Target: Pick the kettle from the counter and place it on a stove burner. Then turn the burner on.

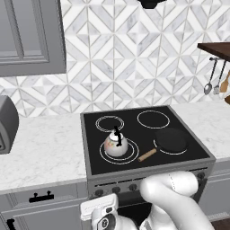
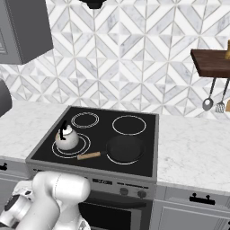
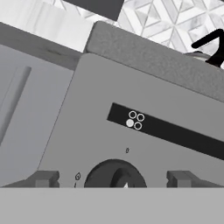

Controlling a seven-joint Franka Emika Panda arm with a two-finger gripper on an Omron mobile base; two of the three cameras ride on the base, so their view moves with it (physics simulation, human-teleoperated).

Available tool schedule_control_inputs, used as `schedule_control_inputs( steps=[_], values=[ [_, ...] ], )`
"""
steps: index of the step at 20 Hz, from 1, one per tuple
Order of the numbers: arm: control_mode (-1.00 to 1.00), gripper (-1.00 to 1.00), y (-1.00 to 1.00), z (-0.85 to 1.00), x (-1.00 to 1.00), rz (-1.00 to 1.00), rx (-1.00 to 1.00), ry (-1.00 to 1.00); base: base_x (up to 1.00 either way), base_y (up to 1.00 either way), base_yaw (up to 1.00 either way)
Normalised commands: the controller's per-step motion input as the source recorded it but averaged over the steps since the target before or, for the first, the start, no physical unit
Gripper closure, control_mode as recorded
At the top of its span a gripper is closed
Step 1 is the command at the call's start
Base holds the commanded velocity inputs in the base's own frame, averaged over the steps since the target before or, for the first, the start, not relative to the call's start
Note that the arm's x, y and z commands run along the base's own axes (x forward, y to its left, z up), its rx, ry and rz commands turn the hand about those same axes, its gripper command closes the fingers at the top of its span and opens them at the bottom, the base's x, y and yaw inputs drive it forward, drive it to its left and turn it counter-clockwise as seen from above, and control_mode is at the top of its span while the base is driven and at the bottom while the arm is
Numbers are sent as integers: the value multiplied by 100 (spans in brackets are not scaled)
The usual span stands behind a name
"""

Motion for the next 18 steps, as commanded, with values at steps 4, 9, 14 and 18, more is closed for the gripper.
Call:
schedule_control_inputs(
  steps=[4, 9, 14, 18],
  values=[
    [-100, -100, -2, -13, 0, 0, 1, 0, 0, 0, 0],
    [-100, -100, 0, -1, 9, 0, 0, 0, 0, 0, 0],
    [-100, 100, 0, 15, 5, 0, 1, 0, 0, 0, 0],
    [-100, 100, 0, 3, 0, 0, 0, 0, 0, 0, 0]
  ],
)
